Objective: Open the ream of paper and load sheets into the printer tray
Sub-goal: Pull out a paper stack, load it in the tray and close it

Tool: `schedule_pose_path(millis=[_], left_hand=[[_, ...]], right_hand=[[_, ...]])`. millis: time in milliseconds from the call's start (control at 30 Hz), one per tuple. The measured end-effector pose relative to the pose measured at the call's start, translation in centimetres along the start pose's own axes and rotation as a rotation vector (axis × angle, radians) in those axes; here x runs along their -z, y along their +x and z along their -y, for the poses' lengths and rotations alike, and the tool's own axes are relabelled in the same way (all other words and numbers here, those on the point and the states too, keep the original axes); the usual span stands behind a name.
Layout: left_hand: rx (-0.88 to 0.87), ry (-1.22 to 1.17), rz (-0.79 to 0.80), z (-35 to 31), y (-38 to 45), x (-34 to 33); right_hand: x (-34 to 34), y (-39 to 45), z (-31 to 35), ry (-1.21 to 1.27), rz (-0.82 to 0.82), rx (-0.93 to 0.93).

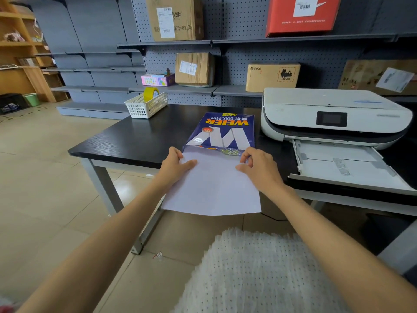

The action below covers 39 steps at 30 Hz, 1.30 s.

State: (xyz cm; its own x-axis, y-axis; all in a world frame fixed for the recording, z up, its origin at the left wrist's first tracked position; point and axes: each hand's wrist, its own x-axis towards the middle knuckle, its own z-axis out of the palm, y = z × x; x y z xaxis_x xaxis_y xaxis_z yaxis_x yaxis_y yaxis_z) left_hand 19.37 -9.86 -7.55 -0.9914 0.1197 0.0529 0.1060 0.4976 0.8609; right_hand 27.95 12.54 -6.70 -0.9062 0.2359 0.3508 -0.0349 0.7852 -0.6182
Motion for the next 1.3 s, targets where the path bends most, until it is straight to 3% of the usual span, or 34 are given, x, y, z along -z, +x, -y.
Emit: schedule_pose_path(millis=[233, 700, 933, 1300], left_hand=[[-0.114, 0.074, -0.016, -0.5, -2.0, 0.5], [-0.184, 0.224, 0.006, -2.1, -6.6, 2.4], [-0.225, 0.186, -0.046, -2.3, -10.2, 3.0], [-0.3, 0.162, -0.097, -5.0, -13.1, 5.0]], right_hand=[[1.0, -0.9, 1.8, -0.179, 0.105, 0.093], [4.0, -3.7, 6.3, -0.338, 0.29, 0.023], [5.1, -5.5, 7.5, -0.384, 0.36, 0.011], [7.2, -7.4, 9.8, -0.419, 0.345, 0.078]])
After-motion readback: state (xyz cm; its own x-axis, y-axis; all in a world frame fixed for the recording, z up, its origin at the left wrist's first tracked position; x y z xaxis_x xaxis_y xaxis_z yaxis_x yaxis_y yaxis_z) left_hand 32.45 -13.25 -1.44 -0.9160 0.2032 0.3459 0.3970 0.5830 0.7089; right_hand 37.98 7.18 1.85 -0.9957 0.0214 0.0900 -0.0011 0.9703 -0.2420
